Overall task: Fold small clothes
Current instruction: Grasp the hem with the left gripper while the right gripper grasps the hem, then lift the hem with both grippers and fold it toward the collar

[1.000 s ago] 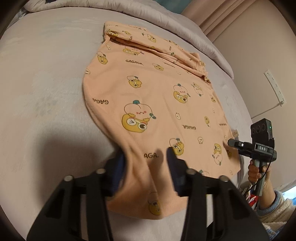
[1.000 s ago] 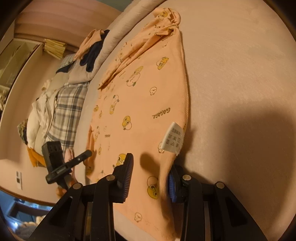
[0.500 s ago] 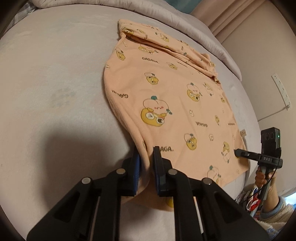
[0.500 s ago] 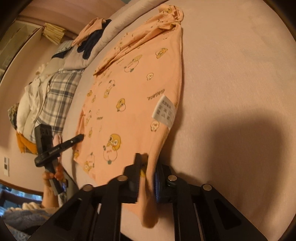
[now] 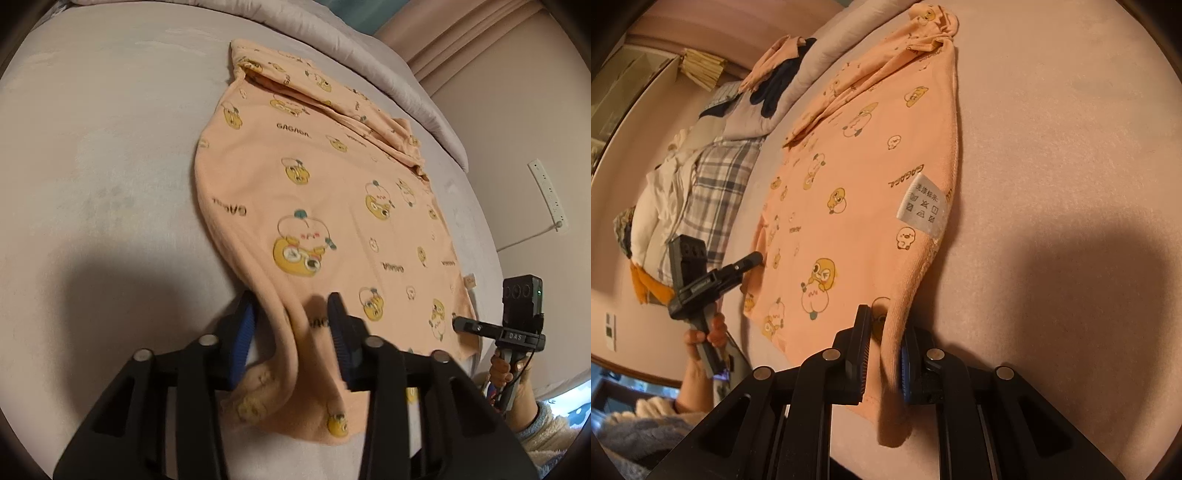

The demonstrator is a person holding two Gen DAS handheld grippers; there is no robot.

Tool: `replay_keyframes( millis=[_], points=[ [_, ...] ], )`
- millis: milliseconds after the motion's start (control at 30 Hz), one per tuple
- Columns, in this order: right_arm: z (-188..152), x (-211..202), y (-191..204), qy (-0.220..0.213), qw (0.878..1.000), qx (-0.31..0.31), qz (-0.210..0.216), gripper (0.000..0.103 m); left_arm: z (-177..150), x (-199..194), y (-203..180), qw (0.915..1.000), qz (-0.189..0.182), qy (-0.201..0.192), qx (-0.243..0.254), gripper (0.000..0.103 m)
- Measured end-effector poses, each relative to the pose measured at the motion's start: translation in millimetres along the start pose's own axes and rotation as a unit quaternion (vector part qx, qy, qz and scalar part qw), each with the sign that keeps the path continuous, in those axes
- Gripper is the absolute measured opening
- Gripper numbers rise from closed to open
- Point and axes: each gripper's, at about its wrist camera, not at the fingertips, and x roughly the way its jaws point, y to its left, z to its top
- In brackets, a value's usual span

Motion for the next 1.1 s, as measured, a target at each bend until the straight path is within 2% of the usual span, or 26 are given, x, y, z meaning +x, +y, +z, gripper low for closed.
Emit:
replay_keyframes(
  millis=[133,200,333,367,467,567,667,800,1000,1100],
  points=[
    [-4.0,-0.9,0.0,0.005,1.000,-0.007,0.009,0.012,-15.0,-4.1,7.1,0.9993,-0.033,0.015,-0.011,0.016],
    [-5.9,-0.2,2.5,0.004,1.000,-0.015,0.006,0.012,-19.0,-5.2,6.6,0.9992,-0.032,0.020,-0.013,0.013],
    [-7.7,-0.5,2.8,0.000,1.000,-0.015,0.010,0.012,-23.5,-9.7,9.3,0.9980,-0.051,0.023,-0.029,0.010],
    [-7.9,-0.1,2.8,-0.003,1.000,-0.013,0.012,0.008,-23.2,-10.4,10.0,0.9975,-0.058,0.019,-0.036,0.009],
    [-7.3,-1.1,2.3,-0.018,0.999,-0.003,0.027,0.005,-17.8,-15.5,12.5,0.9949,-0.083,-0.001,-0.057,0.006],
    [-3.9,-7.7,6.0,-0.040,0.998,-0.007,0.053,0.005,-7.1,-24.5,13.5,0.9885,-0.130,-0.023,-0.073,0.006],
    [2.2,-20.3,14.0,-0.074,0.993,-0.015,0.093,0.005,4.2,-35.0,7.4,0.9872,-0.139,-0.042,-0.065,0.005],
    [8.7,-31.7,25.8,-0.102,0.988,-0.028,0.117,0.005,16.3,-48.9,-1.0,0.9854,-0.151,-0.060,-0.052,0.002],
    [20.7,-33.5,36.4,-0.124,0.982,-0.034,0.136,0.005,30.7,-53.9,-5.8,0.9777,-0.188,-0.080,-0.046,0.001],
    [25.2,-32.4,37.6,-0.127,0.981,-0.035,0.140,0.005,35.8,-51.3,-9.4,0.9785,-0.185,-0.080,-0.042,0.001]
  ],
)
